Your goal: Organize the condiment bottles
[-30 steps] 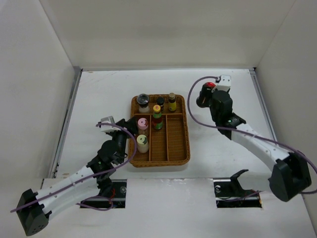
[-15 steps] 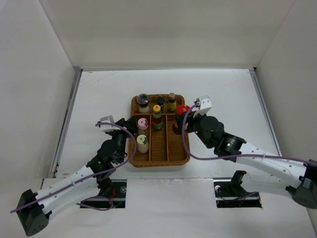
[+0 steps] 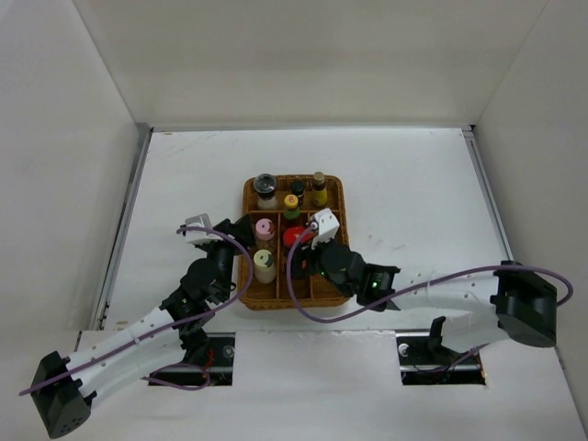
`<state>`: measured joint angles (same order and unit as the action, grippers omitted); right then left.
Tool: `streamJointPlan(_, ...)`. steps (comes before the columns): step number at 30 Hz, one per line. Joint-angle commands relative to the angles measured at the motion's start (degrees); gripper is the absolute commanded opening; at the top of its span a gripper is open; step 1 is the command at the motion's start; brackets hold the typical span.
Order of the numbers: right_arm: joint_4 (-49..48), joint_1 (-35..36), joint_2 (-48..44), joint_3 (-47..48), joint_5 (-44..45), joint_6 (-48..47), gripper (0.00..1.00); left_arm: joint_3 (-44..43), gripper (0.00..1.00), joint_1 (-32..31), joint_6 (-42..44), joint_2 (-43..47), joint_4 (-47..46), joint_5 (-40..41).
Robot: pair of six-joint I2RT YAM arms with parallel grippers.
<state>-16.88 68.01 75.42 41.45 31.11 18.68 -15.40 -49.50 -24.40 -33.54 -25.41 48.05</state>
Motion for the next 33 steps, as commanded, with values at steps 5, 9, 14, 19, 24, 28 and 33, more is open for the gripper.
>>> streamJointPlan(5,-15.4,1.5,3.2,3.0,3.1,-1.5,0.56,-2.5,0.54,0.6,0.4,-0.4,-0.3,0.6)
streamJointPlan(9,-17.0,1.9,5.3,2.1,5.4,-2.6,0.56,-2.5,0.54,0.8,0.4,-0.6,-0.3,0.6)
streamJointPlan(14,-19.8,3.4,9.5,0.2,7.4,-3.1,0.57,-2.4,0.54,0.9,0.3,-0.5,-0.3,0.6)
streamJointPlan(19,-22.0,5.3,12.8,-0.8,9.8,-3.2,0.6,-2.4,0.54,0.8,0.3,-0.5,-0.3,0.7)
streamJointPlan(24,-22.1,6.0,12.7,-1.5,11.2,-3.4,0.69,-2.5,0.54,0.8,0.1,0.1,0.4,0.9)
streamJointPlan(28,-22.0,6.2,9.5,-2.3,11.6,-3.6,0.8,-2.9,0.55,0.9,-0.1,0.2,1.2,0.9)
streamJointPlan(33,-21.9,6.2,3.3,-2.9,11.0,-5.7,0.99,-3.4,0.56,1.3,-0.5,0.5,1.7,0.8)
